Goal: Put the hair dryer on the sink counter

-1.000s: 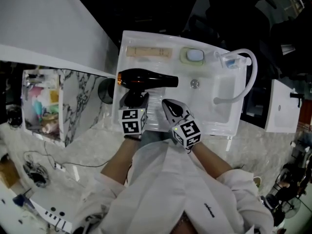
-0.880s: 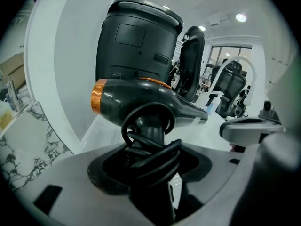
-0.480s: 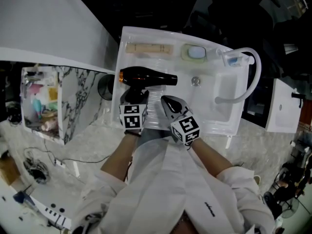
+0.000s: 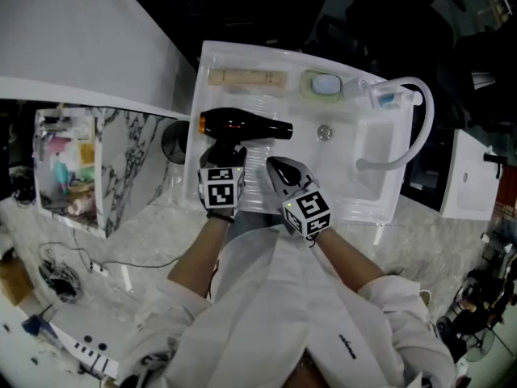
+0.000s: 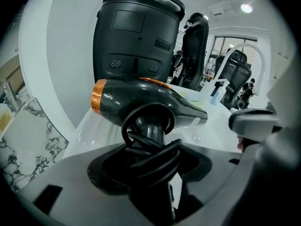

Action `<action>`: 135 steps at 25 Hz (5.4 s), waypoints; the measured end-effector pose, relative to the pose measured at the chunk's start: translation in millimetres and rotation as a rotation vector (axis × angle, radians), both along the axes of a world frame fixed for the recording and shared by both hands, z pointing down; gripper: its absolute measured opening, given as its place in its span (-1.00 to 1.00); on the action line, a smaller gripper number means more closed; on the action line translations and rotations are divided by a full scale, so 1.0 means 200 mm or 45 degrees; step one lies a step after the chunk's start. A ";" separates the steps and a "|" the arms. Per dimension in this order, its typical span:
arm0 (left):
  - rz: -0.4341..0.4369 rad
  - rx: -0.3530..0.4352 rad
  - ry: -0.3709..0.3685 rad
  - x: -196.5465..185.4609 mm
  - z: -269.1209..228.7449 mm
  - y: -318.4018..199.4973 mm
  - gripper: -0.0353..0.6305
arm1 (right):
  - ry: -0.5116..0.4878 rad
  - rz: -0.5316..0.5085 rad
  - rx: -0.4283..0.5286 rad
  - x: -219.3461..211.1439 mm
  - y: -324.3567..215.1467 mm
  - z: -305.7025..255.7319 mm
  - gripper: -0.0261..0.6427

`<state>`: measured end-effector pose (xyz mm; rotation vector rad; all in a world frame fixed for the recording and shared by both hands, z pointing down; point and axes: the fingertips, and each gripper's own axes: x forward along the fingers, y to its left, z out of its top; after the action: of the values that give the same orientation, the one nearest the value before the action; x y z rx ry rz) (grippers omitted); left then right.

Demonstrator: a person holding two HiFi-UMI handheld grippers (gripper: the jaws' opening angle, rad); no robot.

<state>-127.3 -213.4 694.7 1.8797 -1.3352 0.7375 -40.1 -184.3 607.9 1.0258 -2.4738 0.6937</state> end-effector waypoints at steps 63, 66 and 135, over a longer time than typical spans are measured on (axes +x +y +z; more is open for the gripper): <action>0.226 -0.205 -0.213 0.12 0.19 0.05 0.08 | 0.002 0.043 0.020 0.19 0.02 -0.06 -0.87; 0.229 -0.210 -0.213 0.12 0.20 0.06 0.08 | -0.001 0.045 0.022 0.18 0.01 -0.06 -0.87; 0.071 1.004 -0.070 0.14 -1.35 0.05 -0.79 | 0.001 0.552 0.522 1.05 0.22 -0.94 -0.87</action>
<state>-99.8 -203.9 423.7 2.5123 -1.7794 0.2905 169.6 -139.6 419.9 1.7443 -2.4680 0.2973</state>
